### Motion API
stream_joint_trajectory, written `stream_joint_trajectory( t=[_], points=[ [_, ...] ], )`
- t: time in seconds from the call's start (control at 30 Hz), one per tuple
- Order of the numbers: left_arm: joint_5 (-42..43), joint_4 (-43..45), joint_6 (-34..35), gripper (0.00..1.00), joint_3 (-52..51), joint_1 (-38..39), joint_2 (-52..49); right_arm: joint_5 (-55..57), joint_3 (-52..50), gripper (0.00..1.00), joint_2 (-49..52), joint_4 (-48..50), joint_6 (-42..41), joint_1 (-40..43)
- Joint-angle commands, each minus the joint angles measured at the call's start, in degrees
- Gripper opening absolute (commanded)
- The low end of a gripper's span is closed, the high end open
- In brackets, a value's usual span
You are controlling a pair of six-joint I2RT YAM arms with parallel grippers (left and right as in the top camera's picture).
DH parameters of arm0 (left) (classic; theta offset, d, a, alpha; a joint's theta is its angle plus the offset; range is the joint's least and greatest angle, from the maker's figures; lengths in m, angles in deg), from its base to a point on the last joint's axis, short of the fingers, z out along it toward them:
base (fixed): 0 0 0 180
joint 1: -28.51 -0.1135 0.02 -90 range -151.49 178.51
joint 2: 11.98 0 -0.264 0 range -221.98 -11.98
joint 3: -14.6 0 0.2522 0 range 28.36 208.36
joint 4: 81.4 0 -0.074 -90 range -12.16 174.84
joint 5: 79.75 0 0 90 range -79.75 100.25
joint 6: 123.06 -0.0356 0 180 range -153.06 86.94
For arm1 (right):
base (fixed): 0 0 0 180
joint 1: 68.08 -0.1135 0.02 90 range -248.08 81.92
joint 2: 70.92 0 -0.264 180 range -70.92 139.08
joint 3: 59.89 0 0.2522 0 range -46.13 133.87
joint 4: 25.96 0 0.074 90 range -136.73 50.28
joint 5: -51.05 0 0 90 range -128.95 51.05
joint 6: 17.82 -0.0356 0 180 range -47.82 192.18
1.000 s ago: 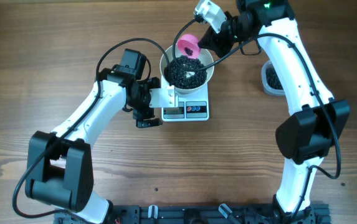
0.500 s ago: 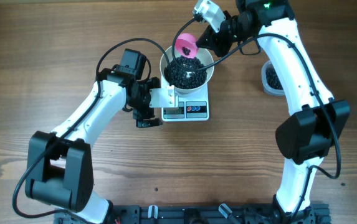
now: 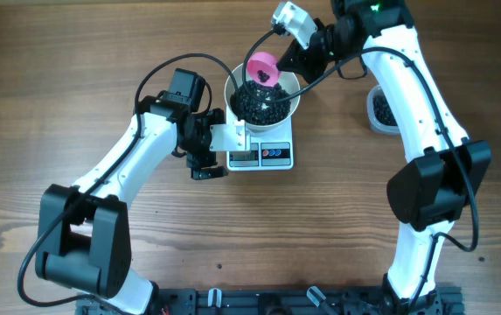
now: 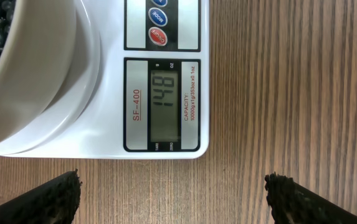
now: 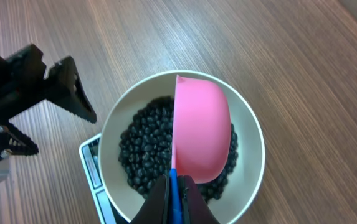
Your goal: Scoop item into bowl and weigh 150g on scale
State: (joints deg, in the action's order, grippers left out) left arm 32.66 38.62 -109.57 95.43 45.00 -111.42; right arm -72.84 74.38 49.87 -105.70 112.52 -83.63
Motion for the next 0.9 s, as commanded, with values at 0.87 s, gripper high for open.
stream_joint_trajectory(
  t=[0.87],
  points=[
    [1.11, -0.02, -1.07, 1.0, -0.48, -0.17, -0.59, 2.67, 1.01, 0.04, -1.44, 1.05, -0.61, 0.35]
  ],
)
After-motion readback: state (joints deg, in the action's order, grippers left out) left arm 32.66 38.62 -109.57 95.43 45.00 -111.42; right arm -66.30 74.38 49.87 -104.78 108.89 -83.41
